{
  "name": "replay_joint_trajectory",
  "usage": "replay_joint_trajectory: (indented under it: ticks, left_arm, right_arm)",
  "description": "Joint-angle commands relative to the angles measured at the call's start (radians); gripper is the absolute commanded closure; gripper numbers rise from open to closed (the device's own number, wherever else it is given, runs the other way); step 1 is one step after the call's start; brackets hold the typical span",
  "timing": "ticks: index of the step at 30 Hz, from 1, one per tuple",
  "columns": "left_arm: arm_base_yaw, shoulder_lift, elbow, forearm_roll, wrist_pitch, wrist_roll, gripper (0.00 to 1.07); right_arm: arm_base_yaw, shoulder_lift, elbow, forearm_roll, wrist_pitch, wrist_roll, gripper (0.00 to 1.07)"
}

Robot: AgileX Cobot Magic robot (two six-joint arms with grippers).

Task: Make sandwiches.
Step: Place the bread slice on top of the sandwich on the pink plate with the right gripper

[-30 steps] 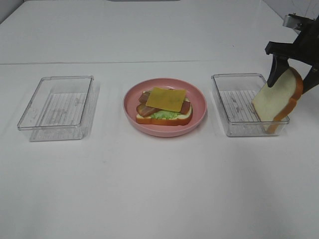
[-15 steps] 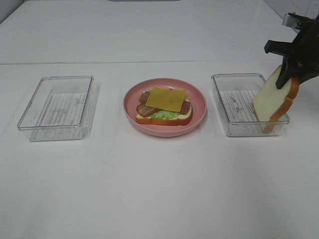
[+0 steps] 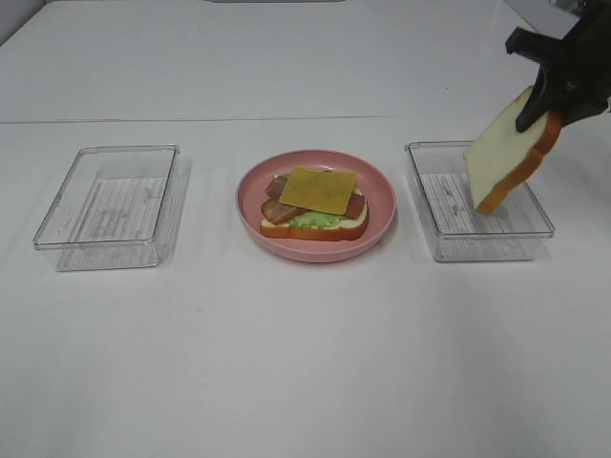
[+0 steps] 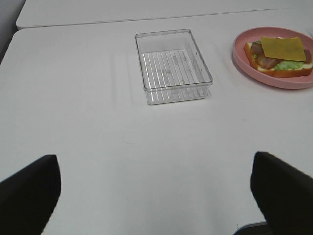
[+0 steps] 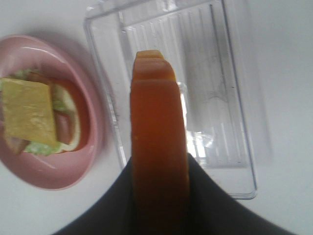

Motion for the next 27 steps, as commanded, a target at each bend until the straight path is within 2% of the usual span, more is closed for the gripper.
replay_joint_trajectory:
  ticks: [1,5,6,7,8,9,10,11,12,13,15,17,18,20,21,27]
  left_arm:
    - [-0.002,-0.021,0.005,-0.007,-0.012,-0.005,0.09]
    - [-0.002,-0.021,0.005,-0.007,-0.012,-0.005,0.09]
    - [-0.002,-0.021,0.005,-0.007,-0.012,-0.005,0.09]
    - [-0.002,-0.021,0.005,-0.007,-0.012,-0.005,0.09]
    - [-0.002,-0.021,0.005,-0.007,-0.012,-0.005,0.09]
    - [-0.002,-0.021,0.005,-0.007,-0.012,-0.005,0.09]
    - [-0.002,-0.021,0.005,-0.007,-0.012,-0.005,0.09]
    - [-0.002,-0.021,0.005,-0.007,-0.012,-0.005,0.09]
    - [-0.002,-0.021,0.005,-0.007,-0.012,-0.005,0.09]
    - [-0.002,-0.021,0.005,-0.007,-0.012,-0.005,0.09]
    - [-0.002,-0.021,0.005,-0.007,-0.012,-0.005,0.09]
    - [-0.002,-0.021,0.005,-0.007,-0.012,-0.005,0.09]
    - [-0.002,-0.021,0.005,-0.007,-0.012,-0.005,0.09]
    - [-0.002,-0.021,0.005,-0.007,-0.012,-0.005,0.09]
    - [-0.002,-0.021,0.005,-0.007,-0.012,-0.005,0.09]
    - [-0.002,-0.021,0.005,-0.007,-0.012,-0.005,0.09]
  right_arm:
    - [0.0,-0.112,0.034,0.096,-0.004,-0.042,1.07]
    - [0.0,-0.183,0.094,0.17,-0.057,-0.115,1.07]
    - [0.0,-0.203,0.12,0.215,-0.082,-0.148,1.07]
    - [0.0,-0.228,0.169,0.322,-0.116,-0.21,1.07]
    - [0.0,-0.228,0.169,0.322,-0.116,-0.21,1.07]
    - [0.0,-0.233,0.193,0.384,-0.125,-0.246,1.07]
    - [0.0,-0.233,0.231,0.512,-0.132,-0.318,1.07]
    - [0.0,-0.233,0.231,0.512,-0.132,-0.318,1.07]
    - [0.005,-0.221,0.253,0.611,-0.142,-0.376,1.07]
    - [0.005,-0.221,0.253,0.611,-0.142,-0.376,1.07]
    - [0.035,-0.197,0.255,0.688,-0.161,-0.4,1.07]
    - [0.057,-0.185,0.255,0.704,-0.172,-0.404,1.07]
    - [0.107,-0.163,0.255,0.716,-0.214,-0.43,1.07]
    - [0.133,-0.146,0.254,0.718,-0.238,-0.44,1.07]
    - [0.174,-0.116,0.254,0.719,-0.276,-0.445,1.07]
    - [0.245,0.004,0.206,0.72,-0.279,-0.452,1.07]
